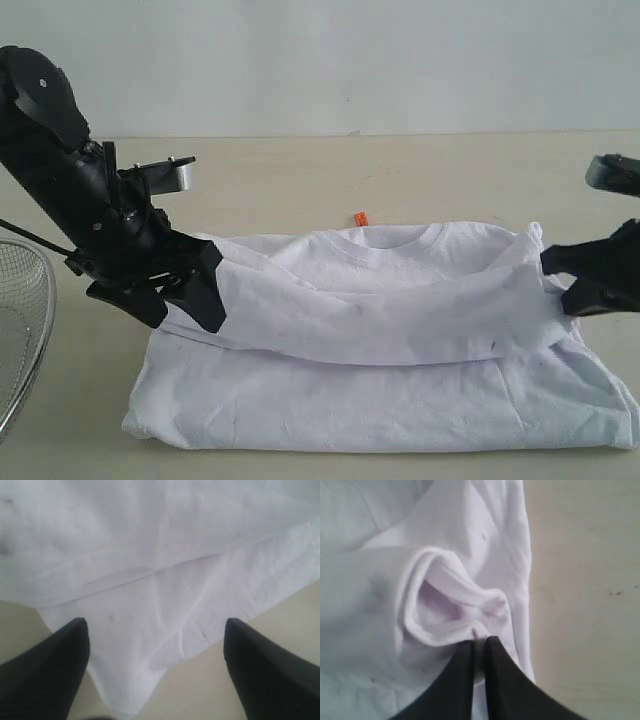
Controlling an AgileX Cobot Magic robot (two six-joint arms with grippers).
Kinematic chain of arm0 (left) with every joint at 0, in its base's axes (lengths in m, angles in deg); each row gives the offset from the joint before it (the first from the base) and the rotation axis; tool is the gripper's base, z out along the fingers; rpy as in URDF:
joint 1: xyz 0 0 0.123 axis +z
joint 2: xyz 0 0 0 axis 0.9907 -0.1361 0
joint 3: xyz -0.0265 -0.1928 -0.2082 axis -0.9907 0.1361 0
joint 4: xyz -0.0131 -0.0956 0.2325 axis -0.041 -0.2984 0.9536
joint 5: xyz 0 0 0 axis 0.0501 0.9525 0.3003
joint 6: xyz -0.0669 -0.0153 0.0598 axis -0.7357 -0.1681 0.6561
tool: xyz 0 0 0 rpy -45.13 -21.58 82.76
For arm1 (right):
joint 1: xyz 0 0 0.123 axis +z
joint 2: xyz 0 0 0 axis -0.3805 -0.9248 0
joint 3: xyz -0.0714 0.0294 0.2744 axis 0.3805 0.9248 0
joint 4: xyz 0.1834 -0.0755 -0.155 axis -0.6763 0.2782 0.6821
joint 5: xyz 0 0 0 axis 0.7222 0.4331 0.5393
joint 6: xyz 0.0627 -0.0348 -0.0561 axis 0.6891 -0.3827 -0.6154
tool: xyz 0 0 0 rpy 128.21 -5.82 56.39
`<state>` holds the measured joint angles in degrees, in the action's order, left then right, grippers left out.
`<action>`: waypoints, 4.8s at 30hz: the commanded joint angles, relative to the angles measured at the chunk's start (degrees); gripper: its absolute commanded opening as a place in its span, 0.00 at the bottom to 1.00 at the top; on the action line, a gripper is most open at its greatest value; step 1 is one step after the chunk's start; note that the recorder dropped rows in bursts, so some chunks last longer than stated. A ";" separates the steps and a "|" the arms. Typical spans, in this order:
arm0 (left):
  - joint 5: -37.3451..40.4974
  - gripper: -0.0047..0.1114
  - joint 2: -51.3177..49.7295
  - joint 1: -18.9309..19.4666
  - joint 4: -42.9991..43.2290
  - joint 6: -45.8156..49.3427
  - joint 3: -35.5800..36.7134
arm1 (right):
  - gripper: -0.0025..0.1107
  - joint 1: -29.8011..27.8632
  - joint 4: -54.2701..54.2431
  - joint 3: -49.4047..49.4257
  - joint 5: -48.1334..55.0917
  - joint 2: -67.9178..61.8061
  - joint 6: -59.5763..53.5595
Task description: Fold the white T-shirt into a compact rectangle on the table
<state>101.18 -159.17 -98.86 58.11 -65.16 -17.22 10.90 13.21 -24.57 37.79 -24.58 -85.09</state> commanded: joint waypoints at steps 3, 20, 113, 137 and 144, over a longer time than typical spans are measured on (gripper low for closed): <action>-0.22 0.65 0.43 0.06 -0.35 -0.21 -0.37 | 0.02 0.06 -3.95 -5.21 2.14 1.83 -0.51; -0.22 0.65 0.45 0.06 -0.35 -0.21 -0.37 | 0.02 0.06 -5.19 -7.89 -3.69 1.71 0.94; 1.52 0.08 -8.59 0.27 2.72 4.41 -20.41 | 0.02 20.76 -12.94 -6.30 -1.93 -9.83 -5.84; 2.39 0.08 -8.58 0.27 2.72 4.41 -20.41 | 0.02 21.23 -16.92 -12.01 -10.18 -16.25 -3.75; 3.36 0.08 -8.58 0.27 2.72 4.41 -20.41 | 0.02 21.12 -16.81 -21.65 -12.39 -16.49 -0.97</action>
<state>103.24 -168.28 -98.73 61.14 -60.24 -37.21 32.11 -3.61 -42.82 26.39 -40.95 -86.69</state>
